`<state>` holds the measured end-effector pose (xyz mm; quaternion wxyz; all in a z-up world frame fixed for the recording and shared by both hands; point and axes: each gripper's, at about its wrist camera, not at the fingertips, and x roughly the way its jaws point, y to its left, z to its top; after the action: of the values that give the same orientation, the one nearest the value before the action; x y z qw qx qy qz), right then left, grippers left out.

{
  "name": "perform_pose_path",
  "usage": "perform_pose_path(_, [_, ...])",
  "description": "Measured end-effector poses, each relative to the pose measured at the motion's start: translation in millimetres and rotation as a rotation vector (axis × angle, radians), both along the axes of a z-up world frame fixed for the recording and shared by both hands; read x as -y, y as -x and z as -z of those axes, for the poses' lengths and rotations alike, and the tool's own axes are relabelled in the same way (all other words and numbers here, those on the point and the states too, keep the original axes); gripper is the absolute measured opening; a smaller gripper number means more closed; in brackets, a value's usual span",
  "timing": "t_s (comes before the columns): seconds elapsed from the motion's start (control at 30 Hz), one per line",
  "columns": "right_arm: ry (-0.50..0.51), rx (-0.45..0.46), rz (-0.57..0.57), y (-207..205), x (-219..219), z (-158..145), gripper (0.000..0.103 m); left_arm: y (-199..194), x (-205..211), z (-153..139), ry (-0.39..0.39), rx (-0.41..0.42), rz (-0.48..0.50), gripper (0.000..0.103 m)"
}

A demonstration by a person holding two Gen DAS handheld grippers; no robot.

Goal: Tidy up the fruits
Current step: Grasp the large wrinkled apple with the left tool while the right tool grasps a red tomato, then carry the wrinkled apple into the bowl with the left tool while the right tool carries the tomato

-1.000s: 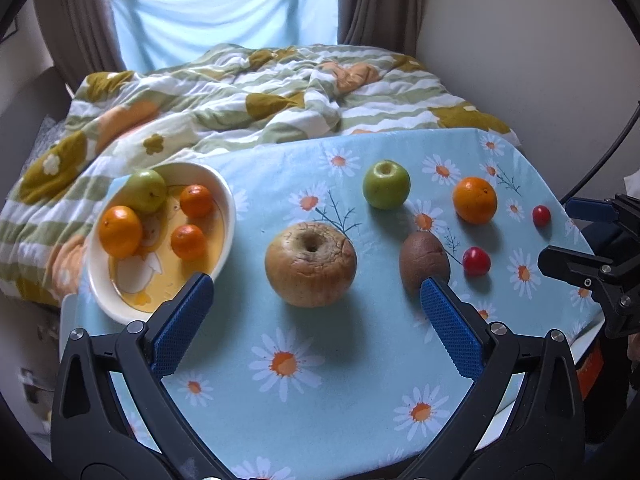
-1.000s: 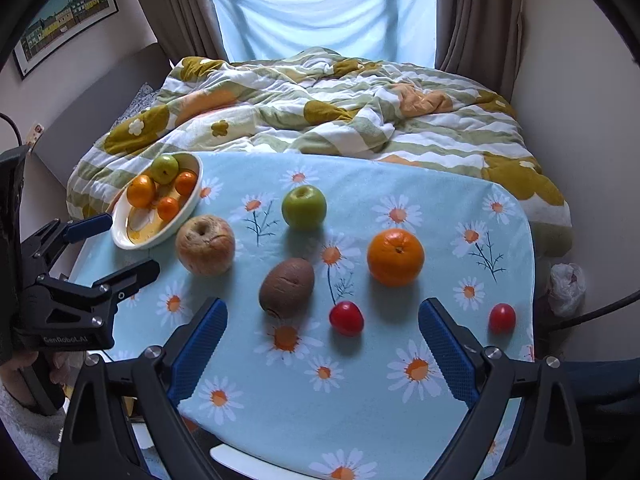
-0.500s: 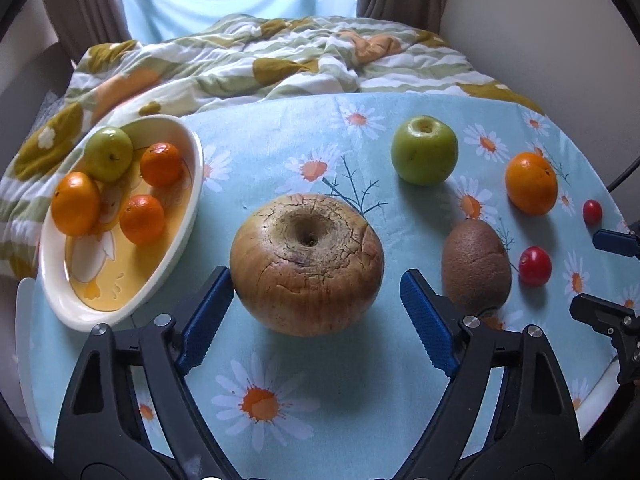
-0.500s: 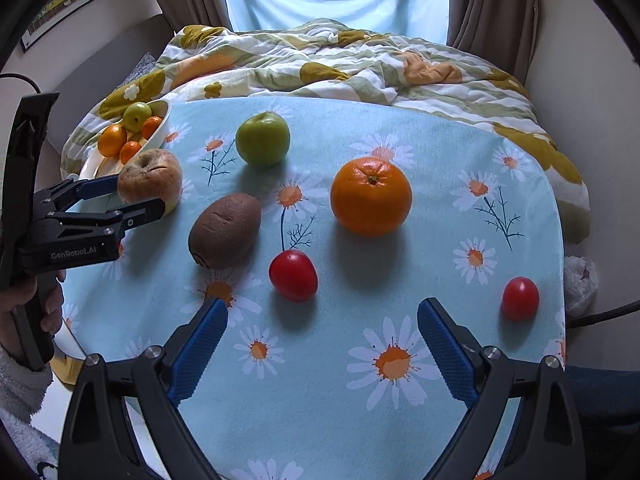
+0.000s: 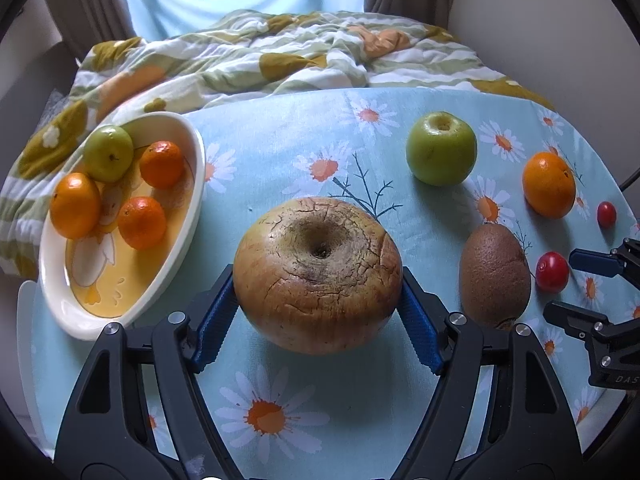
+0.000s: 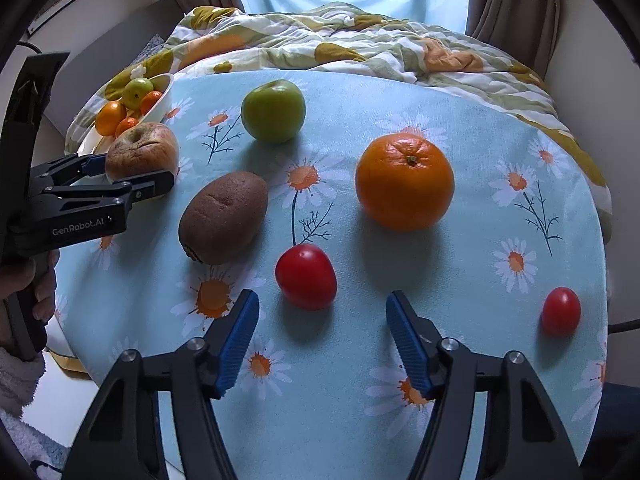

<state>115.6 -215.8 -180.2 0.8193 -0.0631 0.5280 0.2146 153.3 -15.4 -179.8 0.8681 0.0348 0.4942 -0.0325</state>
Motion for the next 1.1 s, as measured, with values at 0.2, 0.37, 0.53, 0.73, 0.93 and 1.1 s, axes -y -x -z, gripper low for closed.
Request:
perform_pose_path(0.2, [0.043, 0.038, -0.035, -4, -12, 5, 0.046, 2, 1, 0, -0.009, 0.006, 0.006, 0.082])
perform_pose_path(0.37, [0.063, 0.054, -0.062, -6, -17, 5, 0.031, 2, 1, 0, -0.009, 0.008, 0.004, 0.082])
perform_pose_path(0.53, [0.056, 0.056, -0.065, -7, -18, 4, 0.028, 3, 1, -1, -0.014, 0.007, 0.005, 0.082])
perform_pose_path(0.73, [0.044, 0.068, -0.062, -6, -17, -2, 0.028, 11, 1, -6, -0.013, 0.004, 0.004, 0.082])
perform_pose_path(0.93, [0.026, 0.081, -0.054, -4, -15, -14, 0.028, 24, 6, -24, 0.008, 0.019, -0.003, 0.082])
perform_pose_path(1.1, [0.001, 0.096, -0.059, -2, -16, -34, 0.027, 38, 9, -49, 0.022, 0.043, -0.013, 0.082])
